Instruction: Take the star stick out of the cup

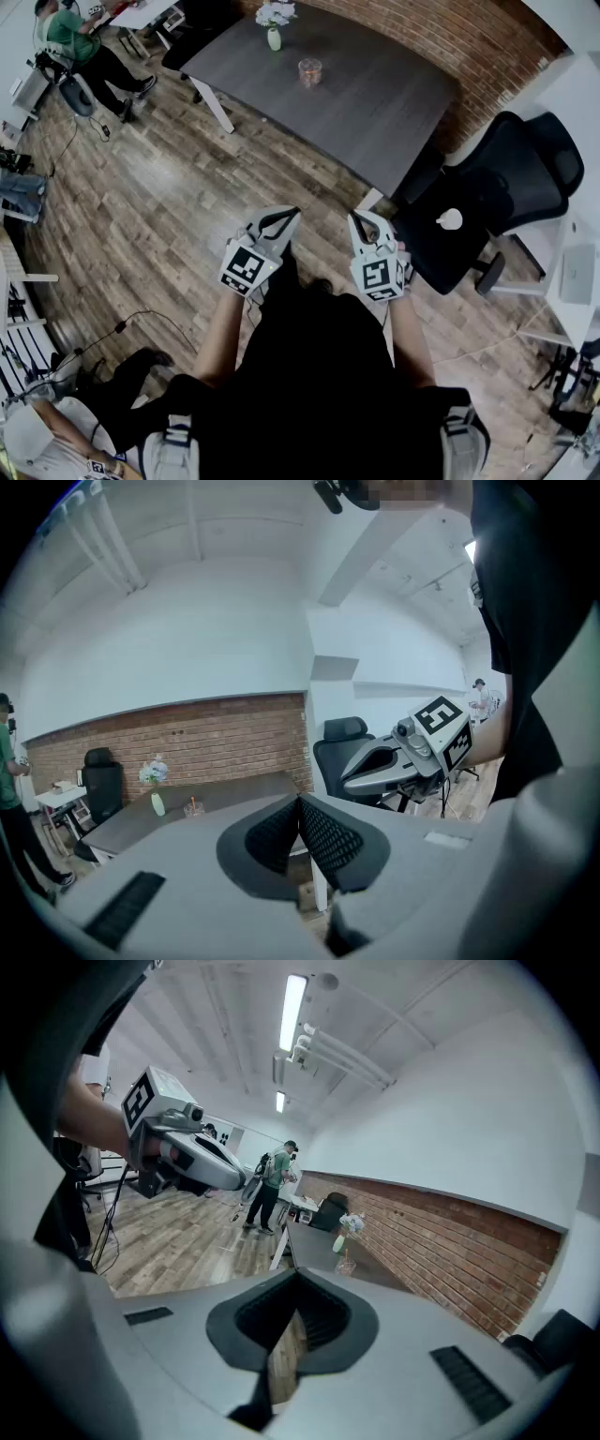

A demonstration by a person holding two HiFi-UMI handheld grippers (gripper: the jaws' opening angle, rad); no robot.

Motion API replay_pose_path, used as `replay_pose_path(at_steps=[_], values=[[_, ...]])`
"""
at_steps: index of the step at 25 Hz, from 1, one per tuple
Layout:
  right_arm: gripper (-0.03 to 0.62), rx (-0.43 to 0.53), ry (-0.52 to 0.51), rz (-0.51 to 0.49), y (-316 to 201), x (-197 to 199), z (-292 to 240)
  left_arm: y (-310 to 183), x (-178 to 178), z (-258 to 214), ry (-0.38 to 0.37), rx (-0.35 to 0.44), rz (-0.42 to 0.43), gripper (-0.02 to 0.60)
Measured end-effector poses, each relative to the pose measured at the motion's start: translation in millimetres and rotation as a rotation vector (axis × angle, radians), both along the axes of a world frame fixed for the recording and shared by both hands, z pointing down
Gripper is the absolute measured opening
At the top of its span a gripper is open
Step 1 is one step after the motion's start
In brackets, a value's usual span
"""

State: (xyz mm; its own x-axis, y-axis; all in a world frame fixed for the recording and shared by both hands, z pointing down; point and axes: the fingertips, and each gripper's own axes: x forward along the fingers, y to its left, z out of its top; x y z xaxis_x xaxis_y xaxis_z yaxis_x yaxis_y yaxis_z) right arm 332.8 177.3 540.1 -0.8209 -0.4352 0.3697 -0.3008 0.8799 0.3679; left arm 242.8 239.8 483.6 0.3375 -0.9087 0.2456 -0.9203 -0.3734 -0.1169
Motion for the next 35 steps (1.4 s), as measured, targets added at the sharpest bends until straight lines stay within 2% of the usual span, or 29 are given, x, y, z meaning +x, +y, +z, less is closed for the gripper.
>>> replay_pose_path(at_steps=[16,24,35], values=[[0.000,-0.008,-0.022,0.018,-6.4,-7.7,-7.0,-0.9,-5.1,0.1,-0.007,-0.012,0.002,0.003],[0.000,-0.005,-0.005,0.009,-2.4,-27.4,-1.8,8.2,-26.7,10.6,0.009,-0.034,-0.011,0.003],[0.000,-0.010,0.012,0.049,-27.9,-59.3,-3.0,-27.5,-63.9,-1.4,0.014,-0.022,0.033,0.003]])
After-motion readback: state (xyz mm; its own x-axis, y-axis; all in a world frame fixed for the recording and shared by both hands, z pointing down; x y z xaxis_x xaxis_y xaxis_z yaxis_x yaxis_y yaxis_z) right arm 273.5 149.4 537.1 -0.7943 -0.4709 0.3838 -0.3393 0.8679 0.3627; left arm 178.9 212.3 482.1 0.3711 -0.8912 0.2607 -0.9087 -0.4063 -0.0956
